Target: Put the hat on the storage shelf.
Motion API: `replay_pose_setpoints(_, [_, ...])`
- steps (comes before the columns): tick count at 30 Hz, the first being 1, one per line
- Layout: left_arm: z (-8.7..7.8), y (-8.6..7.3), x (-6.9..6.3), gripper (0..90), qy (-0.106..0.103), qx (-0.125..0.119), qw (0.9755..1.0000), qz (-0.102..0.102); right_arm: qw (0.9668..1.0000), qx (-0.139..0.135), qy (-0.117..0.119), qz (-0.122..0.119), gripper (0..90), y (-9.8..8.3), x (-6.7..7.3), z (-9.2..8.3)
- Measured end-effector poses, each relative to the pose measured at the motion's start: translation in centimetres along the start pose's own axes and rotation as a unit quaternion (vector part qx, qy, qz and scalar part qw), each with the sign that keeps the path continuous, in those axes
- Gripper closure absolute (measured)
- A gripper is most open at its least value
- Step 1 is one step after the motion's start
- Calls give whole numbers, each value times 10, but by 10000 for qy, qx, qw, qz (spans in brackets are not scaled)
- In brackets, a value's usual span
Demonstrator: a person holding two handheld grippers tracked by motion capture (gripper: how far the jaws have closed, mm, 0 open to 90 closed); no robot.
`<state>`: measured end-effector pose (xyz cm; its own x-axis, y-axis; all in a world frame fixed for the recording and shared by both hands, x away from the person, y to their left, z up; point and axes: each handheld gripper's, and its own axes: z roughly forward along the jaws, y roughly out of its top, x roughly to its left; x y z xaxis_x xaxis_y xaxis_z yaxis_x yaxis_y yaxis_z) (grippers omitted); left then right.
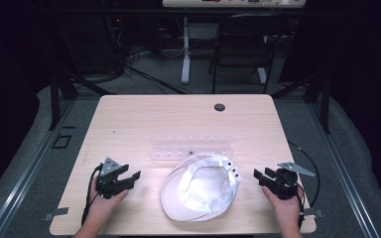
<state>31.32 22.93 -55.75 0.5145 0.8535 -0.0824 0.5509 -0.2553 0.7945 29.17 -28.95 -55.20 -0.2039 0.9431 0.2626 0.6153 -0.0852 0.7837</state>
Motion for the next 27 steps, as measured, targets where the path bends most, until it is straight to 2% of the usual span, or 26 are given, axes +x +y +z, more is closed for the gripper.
replay_pose_setpoints(5, [-1, 1, -1, 458, -14, -40, 10000, -5, 9999, 71, 51, -57, 492, 0, -1, 0])
replay_pose_setpoints(7, [-1, 2, -3, 488, 3, -59, 10000, 21, 9999, 95, 12, -133, 494, 0, 1, -1])
replay_pose_setpoints(8, [-1, 2, -5, 505, 30, -24, 9999, 108, 9997, 91, 12, -216, 501, 2, 3, -3])
replay_pose_setpoints(13, [-8, 1, -6, 526, 39, -120, 9999, 108, 9994, 102, 96, -323, 469, 6, 12, -5])
replay_pose_setpoints(14, [-11, 1, -6, 526, 24, -103, 9999, 111, 9992, 143, 155, -346, 455, 8, 14, -6])
replay_pose_setpoints(16, [-13, 2, -6, 532, 70, -156, 9998, 127, 9986, 261, 130, -431, 452, 13, 22, -6])
replay_pose_setpoints(19, [-15, 3, -6, 495, 100, -208, 9997, 93, 9974, 356, 240, -584, 456, 19, 31, -7])
replay_pose_setpoints(23, [-15, 3, -6, 475, 151, -129, 9998, -10, 9955, 476, 57, -815, 472, 23, 40, -5])
replay_pose_setpoints(24, [-15, 4, -7, 476, 198, -110, 9997, 6, 9941, 634, 2, -879, 502, 27, 43, -4])
replay_pose_setpoints(27, [-17, 5, -9, 475, 195, -113, 9997, 16, 9921, 860, 62, -907, 538, 34, 47, -6])
